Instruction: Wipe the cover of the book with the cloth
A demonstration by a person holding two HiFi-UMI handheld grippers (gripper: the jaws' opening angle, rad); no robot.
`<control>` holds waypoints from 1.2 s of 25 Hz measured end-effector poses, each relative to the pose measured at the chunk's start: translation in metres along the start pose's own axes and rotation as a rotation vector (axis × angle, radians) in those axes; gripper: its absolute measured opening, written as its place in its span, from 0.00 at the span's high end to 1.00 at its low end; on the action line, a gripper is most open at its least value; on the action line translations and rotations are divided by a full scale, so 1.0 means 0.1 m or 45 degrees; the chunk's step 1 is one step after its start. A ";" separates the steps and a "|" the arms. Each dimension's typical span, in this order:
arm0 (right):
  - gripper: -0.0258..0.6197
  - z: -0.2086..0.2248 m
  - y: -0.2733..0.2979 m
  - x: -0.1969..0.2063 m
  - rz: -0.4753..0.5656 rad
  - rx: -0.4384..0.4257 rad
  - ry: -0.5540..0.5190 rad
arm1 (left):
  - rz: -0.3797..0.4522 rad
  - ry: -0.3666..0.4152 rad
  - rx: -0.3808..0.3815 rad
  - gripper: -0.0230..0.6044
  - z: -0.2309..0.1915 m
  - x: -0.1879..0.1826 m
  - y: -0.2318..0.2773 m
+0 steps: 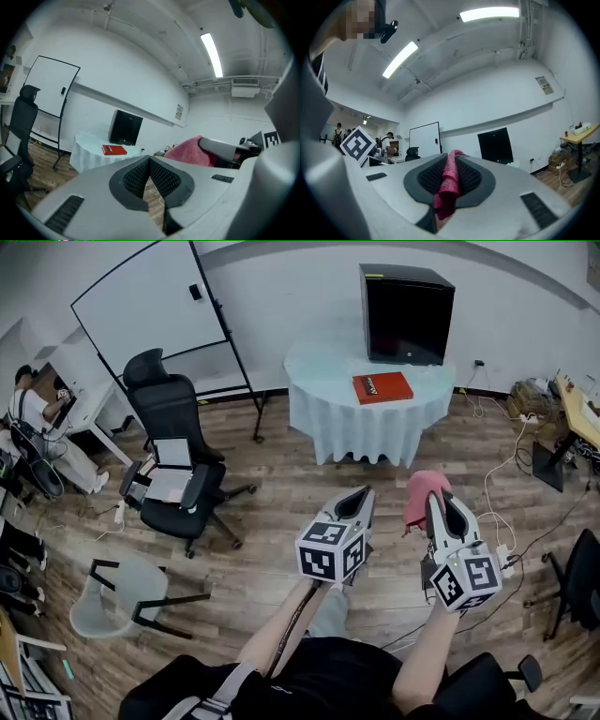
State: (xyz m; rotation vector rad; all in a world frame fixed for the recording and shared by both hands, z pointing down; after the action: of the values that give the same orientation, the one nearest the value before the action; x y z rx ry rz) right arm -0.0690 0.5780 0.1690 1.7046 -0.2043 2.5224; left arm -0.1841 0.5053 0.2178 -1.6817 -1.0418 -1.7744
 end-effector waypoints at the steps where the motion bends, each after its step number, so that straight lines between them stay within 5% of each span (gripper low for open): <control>1: 0.88 0.04 0.08 0.02 -0.001 -0.004 0.011 | -0.016 -0.008 0.011 0.94 -0.04 0.04 0.08; 12: 0.88 0.21 1.70 0.28 -0.103 -0.040 0.072 | -0.062 -0.123 0.011 0.94 -1.28 0.03 0.94; 17: 0.88 0.39 2.14 0.10 -0.110 0.028 0.068 | 0.010 -0.188 -0.013 0.94 -1.90 -0.21 1.18; 30: 0.88 0.27 2.99 -0.22 -0.027 -0.060 -0.029 | 0.110 -0.150 0.032 0.94 -2.38 -0.62 1.51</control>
State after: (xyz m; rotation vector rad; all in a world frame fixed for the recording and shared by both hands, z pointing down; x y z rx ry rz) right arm -0.0804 0.2790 0.1405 1.7089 -0.2441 2.4640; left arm -0.2044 0.2181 0.1981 -1.8060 -1.0210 -1.6188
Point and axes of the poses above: the fingertips, and each gripper's own axes: y forward along the fingers, z to its right, x out of its underside, the point moved 2 cm from there along -y, backward along the fingers, and after that the axes turned 15 degrees about y, right-handed, at the moved point
